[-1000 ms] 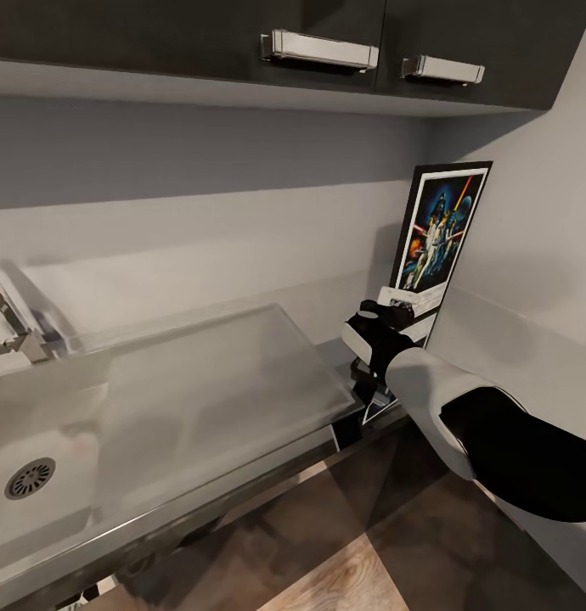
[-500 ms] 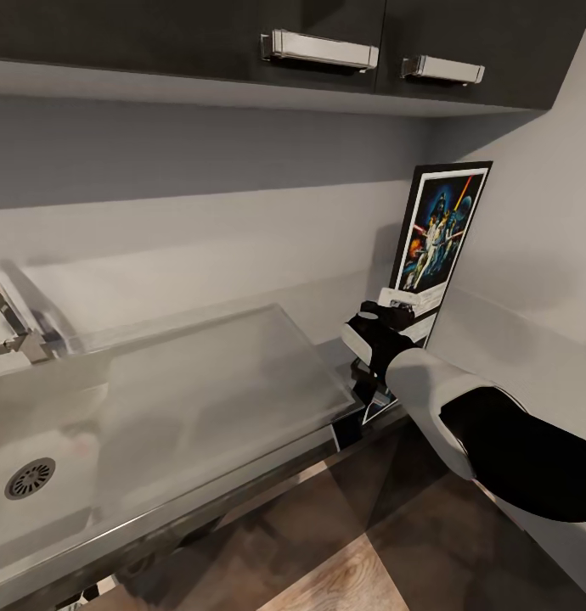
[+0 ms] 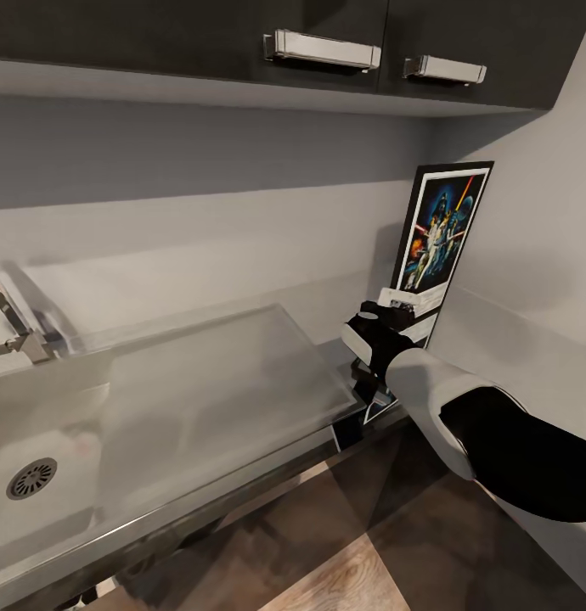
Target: Pick up the poster from the kitchen countertop and hang it on one of the wall nails in the kitchen.
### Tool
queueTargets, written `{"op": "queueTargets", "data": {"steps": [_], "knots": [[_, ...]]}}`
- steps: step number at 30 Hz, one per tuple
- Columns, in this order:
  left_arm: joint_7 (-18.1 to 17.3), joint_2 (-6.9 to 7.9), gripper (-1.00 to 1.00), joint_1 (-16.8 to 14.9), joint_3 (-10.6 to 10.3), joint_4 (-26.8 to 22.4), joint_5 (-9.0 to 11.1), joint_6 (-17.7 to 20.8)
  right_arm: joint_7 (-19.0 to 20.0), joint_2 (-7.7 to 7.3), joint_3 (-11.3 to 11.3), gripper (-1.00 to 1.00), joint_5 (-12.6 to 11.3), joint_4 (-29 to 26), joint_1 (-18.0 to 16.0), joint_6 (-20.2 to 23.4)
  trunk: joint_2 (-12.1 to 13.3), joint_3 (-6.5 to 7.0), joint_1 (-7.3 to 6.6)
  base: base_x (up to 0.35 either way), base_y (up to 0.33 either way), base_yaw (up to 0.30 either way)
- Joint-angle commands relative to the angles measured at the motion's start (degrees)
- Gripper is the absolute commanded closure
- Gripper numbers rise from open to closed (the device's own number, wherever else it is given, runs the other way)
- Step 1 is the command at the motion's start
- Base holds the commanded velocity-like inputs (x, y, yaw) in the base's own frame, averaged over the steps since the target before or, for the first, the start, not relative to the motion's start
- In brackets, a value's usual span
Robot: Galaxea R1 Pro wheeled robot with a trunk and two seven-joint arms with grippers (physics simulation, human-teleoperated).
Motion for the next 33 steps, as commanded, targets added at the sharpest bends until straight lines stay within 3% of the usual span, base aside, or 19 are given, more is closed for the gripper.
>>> {"op": "queueTargets", "data": {"steps": [1, 13, 14, 33], "knots": [[-0.43, -0.01, -1.0, 0.01, 0.12, -0.02, 0.58, 0.13, -0.21, -0.01, 0.49, -1.0, -0.58, 0.01, -0.05, -0.13, -0.03, -0.04, 0.0, 0.0, 0.004, 0.0], [-0.43, 0.06, -1.0, 0.01, 0.16, -0.02, 0.58, 0.13, -0.21, 0.02, 0.47, -1.0, -0.58, 0.01, -0.05, -0.22, -0.03, -0.04, 0.0, 0.0, 0.001, 0.0], [-0.43, 0.06, -1.0, 0.01, 0.16, -0.02, 0.58, 0.13, -0.21, 0.02, 0.48, 1.0, -0.58, 0.01, -0.05, -0.25, -0.03, -0.04, 0.0, 0.0, 0.0, 0.0], [-0.43, 0.07, -1.0, 0.01, 0.16, -0.02, 0.58, 0.13, -0.24, 0.04, 0.43, 1.0, -0.58, 0.01, -0.05, -0.31, -0.03, -0.04, 0.0, 0.0, 0.0, 0.0]]}}
